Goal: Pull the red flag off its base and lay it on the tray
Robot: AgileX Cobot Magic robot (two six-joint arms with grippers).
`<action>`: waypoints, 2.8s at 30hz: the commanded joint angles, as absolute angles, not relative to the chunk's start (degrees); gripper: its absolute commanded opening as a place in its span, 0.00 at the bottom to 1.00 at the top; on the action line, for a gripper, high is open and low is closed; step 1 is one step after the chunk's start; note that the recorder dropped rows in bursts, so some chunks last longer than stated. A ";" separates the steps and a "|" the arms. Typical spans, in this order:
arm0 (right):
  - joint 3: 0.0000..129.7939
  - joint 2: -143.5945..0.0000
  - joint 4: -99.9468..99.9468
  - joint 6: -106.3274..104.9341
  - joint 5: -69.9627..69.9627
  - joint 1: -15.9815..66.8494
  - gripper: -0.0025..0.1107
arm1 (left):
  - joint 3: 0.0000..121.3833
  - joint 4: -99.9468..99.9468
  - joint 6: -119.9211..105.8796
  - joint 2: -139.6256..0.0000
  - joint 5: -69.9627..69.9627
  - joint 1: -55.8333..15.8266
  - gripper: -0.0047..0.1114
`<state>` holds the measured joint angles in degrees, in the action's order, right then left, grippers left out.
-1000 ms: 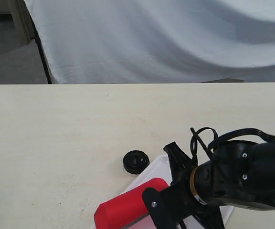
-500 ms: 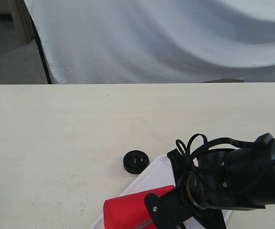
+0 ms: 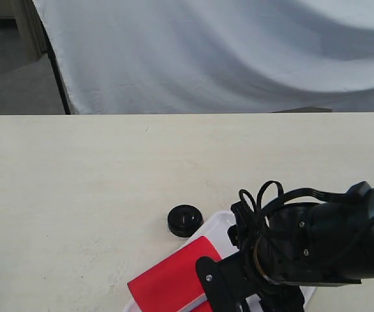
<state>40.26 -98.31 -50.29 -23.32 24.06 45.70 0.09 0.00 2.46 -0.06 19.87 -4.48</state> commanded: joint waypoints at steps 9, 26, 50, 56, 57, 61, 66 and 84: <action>40.62 -94.23 -51.91 -12.47 36.25 45.41 0.48 | 0.00 0.00 2.38 0.00 19.66 -4.88 0.04; 51.94 -89.08 -30.00 14.20 27.92 33.22 0.02 | 0.00 0.00 2.38 0.00 19.66 -4.88 0.04; 36.87 -63.08 3.57 -8.30 25.73 -8.55 0.02 | 0.00 0.00 2.38 0.00 19.66 -4.88 0.04; 28.60 -49.52 6.80 -7.45 11.37 -6.05 0.02 | 0.00 0.00 2.38 0.00 19.66 -4.88 0.04; 27.35 -47.19 6.80 -7.45 9.61 -5.48 0.02 | 0.00 0.00 2.38 0.00 19.66 -4.88 0.04; 22.43 -39.31 6.80 -7.33 3.90 -3.36 0.02 | 0.00 0.00 2.38 0.00 19.66 -4.88 0.04; 15.97 -31.03 6.80 -9.35 -5.95 -1.38 0.02 | 0.00 0.00 2.38 0.00 19.66 -4.88 0.04; 15.61 -6.29 6.80 -9.22 -4.02 7.60 0.02 | 0.00 0.00 2.38 0.00 19.66 -4.88 0.04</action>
<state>15.83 -9.99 6.69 -8.90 -4.35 7.27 0.09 0.00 2.46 -0.06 19.87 -4.48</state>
